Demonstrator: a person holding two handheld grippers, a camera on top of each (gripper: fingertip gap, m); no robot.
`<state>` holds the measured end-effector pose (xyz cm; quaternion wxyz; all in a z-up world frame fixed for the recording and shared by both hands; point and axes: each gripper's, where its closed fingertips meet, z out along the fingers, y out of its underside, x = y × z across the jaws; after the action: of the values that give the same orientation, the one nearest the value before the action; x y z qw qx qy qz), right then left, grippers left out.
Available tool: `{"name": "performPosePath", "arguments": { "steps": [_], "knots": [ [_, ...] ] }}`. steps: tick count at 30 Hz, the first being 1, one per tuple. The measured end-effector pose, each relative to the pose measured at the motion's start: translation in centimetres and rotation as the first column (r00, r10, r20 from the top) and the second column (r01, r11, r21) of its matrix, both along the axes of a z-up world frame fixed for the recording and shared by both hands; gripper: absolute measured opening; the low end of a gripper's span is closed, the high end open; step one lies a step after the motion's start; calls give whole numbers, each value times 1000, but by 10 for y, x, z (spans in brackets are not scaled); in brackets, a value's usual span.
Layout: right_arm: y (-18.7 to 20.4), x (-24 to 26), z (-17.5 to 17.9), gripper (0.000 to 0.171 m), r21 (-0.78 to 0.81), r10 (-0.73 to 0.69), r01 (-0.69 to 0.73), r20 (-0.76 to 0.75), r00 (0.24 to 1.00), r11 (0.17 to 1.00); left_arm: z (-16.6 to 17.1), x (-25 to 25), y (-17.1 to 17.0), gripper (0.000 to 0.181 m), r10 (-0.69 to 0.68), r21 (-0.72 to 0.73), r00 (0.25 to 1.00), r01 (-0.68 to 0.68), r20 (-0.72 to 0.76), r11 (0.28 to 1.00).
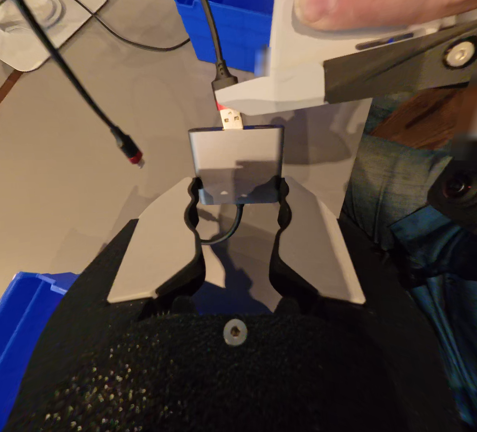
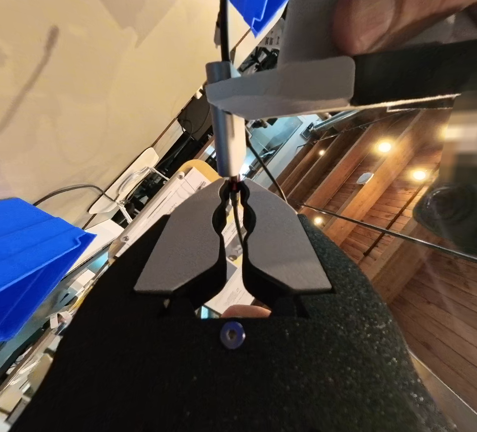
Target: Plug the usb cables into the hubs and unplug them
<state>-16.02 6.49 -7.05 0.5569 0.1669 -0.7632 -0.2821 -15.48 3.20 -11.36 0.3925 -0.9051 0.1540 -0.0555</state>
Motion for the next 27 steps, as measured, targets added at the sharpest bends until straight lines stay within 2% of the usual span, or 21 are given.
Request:
{"name": "performPosePath", "arguments": {
  "steps": [15,27],
  "knots": [
    [4,0,-4,6,21,-22,22,-13,1000,1000,-5,2,5,60,6,12,1000,-6,-3,1000],
    [17,-1,-6,7,-74,-123,117,-80,989,990,-2,3,12,60,53,34,995,-56,84,998]
  ]
}}
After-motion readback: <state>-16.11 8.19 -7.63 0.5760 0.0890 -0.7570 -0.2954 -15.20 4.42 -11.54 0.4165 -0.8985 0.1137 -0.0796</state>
